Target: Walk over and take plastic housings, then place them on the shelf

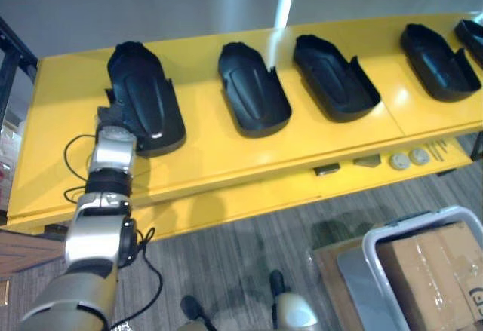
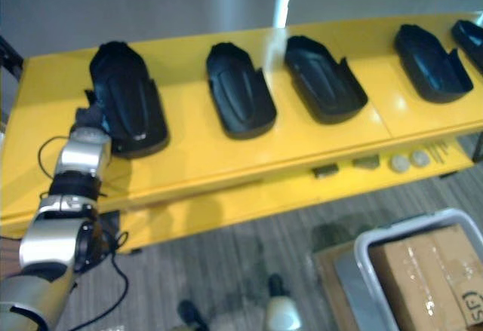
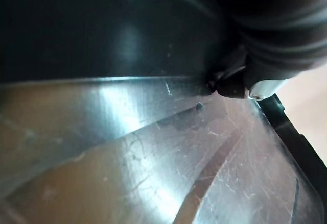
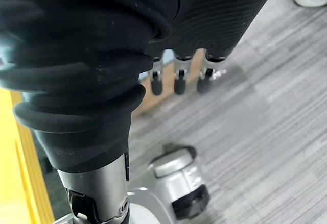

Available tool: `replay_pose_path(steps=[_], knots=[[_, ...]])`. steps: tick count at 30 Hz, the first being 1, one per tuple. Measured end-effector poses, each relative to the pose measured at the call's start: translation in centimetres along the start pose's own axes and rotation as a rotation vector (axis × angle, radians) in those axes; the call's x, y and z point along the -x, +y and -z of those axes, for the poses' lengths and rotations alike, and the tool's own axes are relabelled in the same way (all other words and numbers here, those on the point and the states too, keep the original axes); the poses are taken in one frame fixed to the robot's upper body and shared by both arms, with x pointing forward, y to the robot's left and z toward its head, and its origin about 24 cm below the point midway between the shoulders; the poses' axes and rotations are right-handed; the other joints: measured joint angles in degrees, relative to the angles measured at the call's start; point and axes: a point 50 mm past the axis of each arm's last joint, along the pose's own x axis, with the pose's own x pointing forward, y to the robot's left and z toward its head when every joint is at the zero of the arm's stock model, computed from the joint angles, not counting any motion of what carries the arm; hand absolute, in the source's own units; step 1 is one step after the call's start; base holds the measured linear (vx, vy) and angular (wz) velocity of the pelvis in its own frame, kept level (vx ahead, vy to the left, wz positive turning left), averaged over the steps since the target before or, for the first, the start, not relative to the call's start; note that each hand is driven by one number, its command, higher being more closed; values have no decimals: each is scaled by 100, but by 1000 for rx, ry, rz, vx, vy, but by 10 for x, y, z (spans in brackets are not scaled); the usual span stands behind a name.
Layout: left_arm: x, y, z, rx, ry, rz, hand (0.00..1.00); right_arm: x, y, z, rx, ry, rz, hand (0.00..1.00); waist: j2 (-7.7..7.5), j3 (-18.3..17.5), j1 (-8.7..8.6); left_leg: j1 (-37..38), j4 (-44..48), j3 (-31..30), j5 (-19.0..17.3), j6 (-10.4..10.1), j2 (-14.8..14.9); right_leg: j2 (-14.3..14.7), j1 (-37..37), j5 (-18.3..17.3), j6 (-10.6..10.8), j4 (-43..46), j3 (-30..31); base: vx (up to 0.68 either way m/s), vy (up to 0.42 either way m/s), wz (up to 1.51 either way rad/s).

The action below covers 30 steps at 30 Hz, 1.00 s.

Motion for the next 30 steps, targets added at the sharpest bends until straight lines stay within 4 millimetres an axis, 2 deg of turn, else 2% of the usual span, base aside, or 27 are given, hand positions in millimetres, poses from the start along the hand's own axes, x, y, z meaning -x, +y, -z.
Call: replay_pose_path(steps=[15,21,24,25,30], knots=[[0,1,0,8,2,-48,0,0,0,1,1,2,-3,0,0,0,-8,45,-1,15,0,0,-1,-2,30,15,19,0,38,-1,0,-1],[1,19,0,47,11,-287,0,1,0,4,1,10,-1,0,4,-3,-6,60,0,-10,2,2,-7,-5,62,15,19,-1,13,0,0,1],[7,33,-18,125,-77,-426,0,2,0,5,-3,-9,4,0,3,-6,-8,68,0,-101,9,9,-10,-17,135,14,19,-20,-78,0,0,13],[12,41,-34,176,-148,-488,0,2,0,4,-4,-19,8,0,1,-10,18,62,0,-131,16,13,-12,-23,146,14,19,-20,-95,0,1,9],[23,64,-64,255,-331,-584,0,3,-4,2,-9,-50,56,0,52,-134,4,143,-1,-171,23,15,-25,-29,276,14,19,-74,-142,13,1,5]])
